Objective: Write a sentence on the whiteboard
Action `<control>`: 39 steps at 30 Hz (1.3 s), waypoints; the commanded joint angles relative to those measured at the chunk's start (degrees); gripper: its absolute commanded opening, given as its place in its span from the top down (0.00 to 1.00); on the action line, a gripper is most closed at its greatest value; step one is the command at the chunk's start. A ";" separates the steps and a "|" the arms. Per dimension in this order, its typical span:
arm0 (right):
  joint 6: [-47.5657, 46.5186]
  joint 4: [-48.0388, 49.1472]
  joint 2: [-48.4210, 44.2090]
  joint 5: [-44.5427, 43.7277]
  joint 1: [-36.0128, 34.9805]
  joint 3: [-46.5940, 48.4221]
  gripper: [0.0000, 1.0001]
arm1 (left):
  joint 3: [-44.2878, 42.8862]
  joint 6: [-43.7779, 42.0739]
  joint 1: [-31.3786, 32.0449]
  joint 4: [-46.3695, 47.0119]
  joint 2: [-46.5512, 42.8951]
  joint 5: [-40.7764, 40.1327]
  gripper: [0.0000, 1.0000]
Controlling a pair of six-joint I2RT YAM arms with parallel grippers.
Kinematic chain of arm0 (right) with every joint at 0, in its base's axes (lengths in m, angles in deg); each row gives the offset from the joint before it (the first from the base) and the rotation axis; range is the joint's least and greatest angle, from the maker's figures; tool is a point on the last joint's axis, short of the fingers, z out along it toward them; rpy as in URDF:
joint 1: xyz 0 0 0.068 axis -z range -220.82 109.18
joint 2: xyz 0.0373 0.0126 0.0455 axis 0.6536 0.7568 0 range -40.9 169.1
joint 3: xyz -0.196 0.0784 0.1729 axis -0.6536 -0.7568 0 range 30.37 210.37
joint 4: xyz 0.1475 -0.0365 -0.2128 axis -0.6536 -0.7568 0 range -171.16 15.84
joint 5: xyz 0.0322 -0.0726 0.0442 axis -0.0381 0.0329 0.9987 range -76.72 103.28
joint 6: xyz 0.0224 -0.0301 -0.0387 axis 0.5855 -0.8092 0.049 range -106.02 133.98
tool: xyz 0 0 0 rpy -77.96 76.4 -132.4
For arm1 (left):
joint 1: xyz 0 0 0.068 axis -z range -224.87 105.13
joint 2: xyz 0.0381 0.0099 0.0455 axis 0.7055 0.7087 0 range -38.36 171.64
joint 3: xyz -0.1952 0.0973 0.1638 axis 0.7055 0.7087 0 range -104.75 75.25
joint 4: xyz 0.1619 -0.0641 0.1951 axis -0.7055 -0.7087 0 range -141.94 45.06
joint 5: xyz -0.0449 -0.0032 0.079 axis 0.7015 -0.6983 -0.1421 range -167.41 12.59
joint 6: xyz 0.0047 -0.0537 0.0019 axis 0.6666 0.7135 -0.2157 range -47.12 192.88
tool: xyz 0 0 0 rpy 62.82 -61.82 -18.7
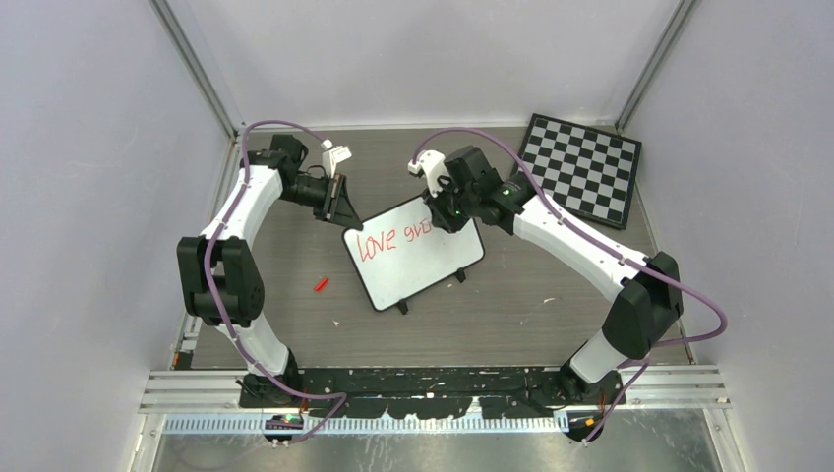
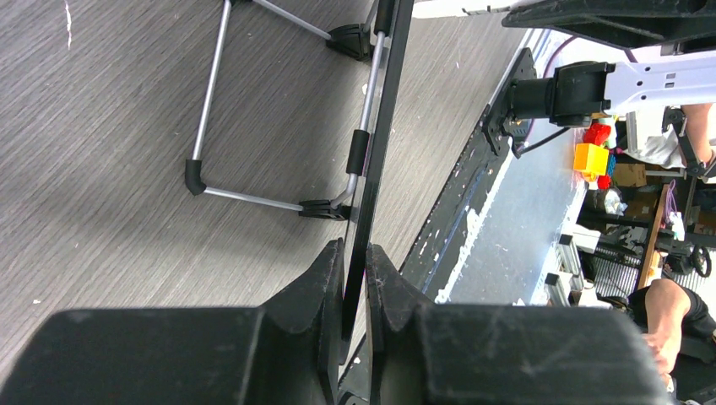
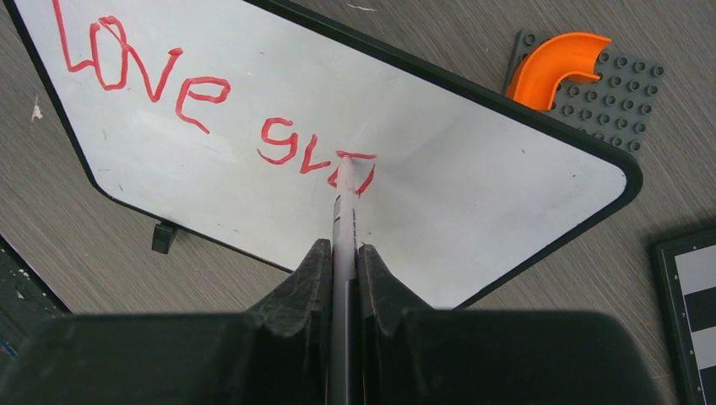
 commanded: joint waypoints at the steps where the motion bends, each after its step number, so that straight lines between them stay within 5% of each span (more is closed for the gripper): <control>1: -0.46 1.82 -1.97 -1.75 1.54 -0.19 1.00 | -1.03 0.10 0.19 1.09 0.27 -1.40 1.00; 39: -1.98 1.54 -1.49 0.85 2.86 0.35 1.00 | -1.49 -0.02 0.52 0.86 0.36 -1.89 1.00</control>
